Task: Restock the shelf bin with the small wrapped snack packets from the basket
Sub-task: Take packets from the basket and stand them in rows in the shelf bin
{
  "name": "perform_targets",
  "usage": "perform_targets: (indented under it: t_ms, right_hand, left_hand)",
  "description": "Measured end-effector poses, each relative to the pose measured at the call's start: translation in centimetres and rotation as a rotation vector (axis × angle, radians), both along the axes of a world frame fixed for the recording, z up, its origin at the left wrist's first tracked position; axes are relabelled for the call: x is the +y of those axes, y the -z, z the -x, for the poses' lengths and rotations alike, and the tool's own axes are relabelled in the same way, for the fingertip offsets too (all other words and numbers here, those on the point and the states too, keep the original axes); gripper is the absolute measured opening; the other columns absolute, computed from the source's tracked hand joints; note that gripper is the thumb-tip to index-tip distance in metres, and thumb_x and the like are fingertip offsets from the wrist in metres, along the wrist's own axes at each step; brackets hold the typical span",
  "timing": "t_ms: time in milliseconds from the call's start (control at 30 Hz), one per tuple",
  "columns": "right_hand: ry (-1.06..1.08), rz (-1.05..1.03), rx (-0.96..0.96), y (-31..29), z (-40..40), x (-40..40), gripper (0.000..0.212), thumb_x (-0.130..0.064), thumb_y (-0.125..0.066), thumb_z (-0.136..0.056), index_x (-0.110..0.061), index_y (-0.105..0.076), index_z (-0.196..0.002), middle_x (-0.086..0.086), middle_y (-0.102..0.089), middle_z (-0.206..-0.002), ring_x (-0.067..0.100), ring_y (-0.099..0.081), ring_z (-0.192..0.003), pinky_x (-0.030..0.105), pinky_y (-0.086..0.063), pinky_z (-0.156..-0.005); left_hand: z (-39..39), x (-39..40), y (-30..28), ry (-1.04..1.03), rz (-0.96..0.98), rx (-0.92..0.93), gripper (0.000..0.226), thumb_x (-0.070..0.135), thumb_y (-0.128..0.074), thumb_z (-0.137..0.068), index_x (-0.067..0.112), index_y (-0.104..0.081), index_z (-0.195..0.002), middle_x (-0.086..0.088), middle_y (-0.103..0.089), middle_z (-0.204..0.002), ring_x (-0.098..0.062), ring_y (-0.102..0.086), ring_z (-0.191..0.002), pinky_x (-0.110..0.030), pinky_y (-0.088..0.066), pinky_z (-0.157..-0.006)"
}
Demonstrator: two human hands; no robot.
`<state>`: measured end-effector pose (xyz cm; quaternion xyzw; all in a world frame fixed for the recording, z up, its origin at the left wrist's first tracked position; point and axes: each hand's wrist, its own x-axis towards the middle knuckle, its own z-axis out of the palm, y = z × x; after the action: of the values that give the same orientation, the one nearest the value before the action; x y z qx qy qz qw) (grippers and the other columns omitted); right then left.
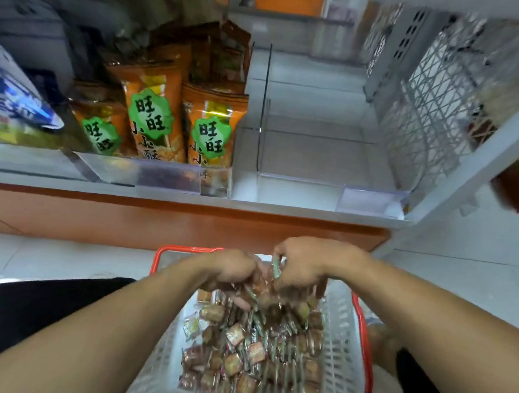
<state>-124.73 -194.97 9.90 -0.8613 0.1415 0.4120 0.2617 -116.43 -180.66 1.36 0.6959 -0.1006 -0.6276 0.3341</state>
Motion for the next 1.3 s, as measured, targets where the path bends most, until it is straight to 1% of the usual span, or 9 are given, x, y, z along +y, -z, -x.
perform_targets:
  t_ms: [167,300,433,667,767,900,967,1067,1300]
  right_hand:
    - [0.008,-0.124,-0.325,-10.8,0.3,-3.2,0.027,-0.024,-0.08,-0.08,-0.023,-0.07,-0.106,-0.002,-0.077,-0.098,0.017,-0.073,-0.093,0.035,-0.059,-0.076]
    - [0.04,0.073,-0.757,-13.5,0.5,-2.5,0.041,-0.045,-0.074,-0.072,-0.042,-0.058,-0.11,-0.018,-0.07,-0.098,0.007,-0.066,-0.092,0.034,-0.053,-0.082]
    - [-0.043,0.478,-0.95,-11.3,0.0,0.4,0.045,-0.051,-0.057,-0.073,-0.043,-0.042,-0.115,-0.012,-0.059,-0.105,0.025,-0.065,-0.096,0.038,-0.043,-0.069]
    - [0.055,0.273,-0.955,-9.9,-0.7,0.7,0.054,-0.062,-0.061,-0.068,-0.05,-0.045,-0.118,-0.017,-0.053,-0.105,0.011,-0.061,-0.095,0.036,-0.051,-0.075]
    - [0.138,-0.1,-0.832,-10.3,-0.5,-1.2,0.077,-0.061,-0.08,-0.06,-0.06,-0.042,-0.128,-0.017,-0.063,-0.109,0.004,-0.063,-0.091,0.034,-0.054,-0.08]
    - [0.274,-0.714,-0.697,-10.3,-0.9,-4.1,0.083,-0.02,-0.092,-0.066,-0.045,-0.053,-0.135,0.006,-0.069,-0.105,0.01,-0.066,-0.075,0.027,-0.055,-0.081]
    - [0.324,-0.748,-0.704,-10.3,-1.1,-4.5,0.071,-0.021,-0.091,-0.067,-0.037,-0.062,-0.13,0.023,-0.069,-0.097,0.005,-0.062,-0.069,0.018,-0.051,-0.07]
    - [0.309,-0.606,-0.719,-10.0,-0.8,-4.8,0.054,-0.042,-0.087,-0.068,-0.038,-0.069,-0.119,-0.005,-0.057,-0.061,0.015,-0.04,-0.057,0.029,-0.032,-0.055]
    - [0.394,-0.626,-0.748,-9.6,-0.6,-4.8,0.037,-0.04,-0.081,-0.071,-0.022,-0.076,-0.104,0.004,-0.073,-0.077,0.011,-0.057,-0.064,0.02,-0.041,-0.052]
  left_hand:
    - [-2.4,0.5,-9.6,-0.017,0.177,0.075,0.027,0.016,-0.044,-0.105,0.004,-0.067,-0.116,-0.023,-0.069,-0.106,-0.032,-0.071,-0.094,-0.055,-0.054,-0.1]
    - [-2.5,0.5,-13.6,-0.258,0.442,0.178,0.065,0.066,-0.049,-0.096,0.012,-0.072,-0.123,-0.011,-0.075,-0.111,-0.025,-0.073,-0.104,-0.046,-0.061,-0.086]
    - [-1.5,-0.4,-14.8,-0.41,0.545,0.04,0.068,0.07,-0.066,-0.077,0.018,-0.074,-0.12,-0.006,-0.073,-0.112,-0.022,-0.07,-0.102,-0.038,-0.056,-0.085]
    - [-1.8,-0.3,-14.6,-0.359,0.535,-0.07,0.059,0.051,-0.075,-0.083,0.004,-0.068,-0.116,-0.019,-0.07,-0.099,-0.03,-0.066,-0.086,-0.048,-0.058,-0.087]
    - [-2.3,0.0,-14.6,-0.338,0.564,0.034,0.034,0.045,-0.067,-0.09,0.018,-0.077,-0.108,-0.015,-0.074,-0.111,-0.026,-0.067,-0.091,-0.039,-0.063,-0.077]
    - [-2.8,0.4,-14.8,-0.377,0.585,0.213,0.042,0.046,-0.061,-0.087,0.013,-0.077,-0.108,-0.014,-0.072,-0.106,-0.028,-0.071,-0.09,-0.045,-0.06,-0.073]
    - [-3.0,0.4,-14.8,-0.349,0.609,0.285,0.045,0.046,-0.061,-0.087,0.013,-0.075,-0.114,-0.016,-0.071,-0.111,-0.033,-0.071,-0.098,-0.048,-0.061,-0.075]
    - [-2.8,0.1,-14.8,-0.317,0.618,0.347,0.047,0.05,-0.061,-0.088,0.015,-0.074,-0.117,-0.014,-0.072,-0.114,-0.033,-0.071,-0.102,-0.049,-0.061,-0.077]
    - [-2.9,-0.1,-14.7,-0.281,0.653,0.445,0.058,0.053,-0.062,-0.086,0.015,-0.068,-0.13,-0.02,-0.064,-0.133,-0.045,-0.06,-0.126,-0.049,-0.062,-0.082]
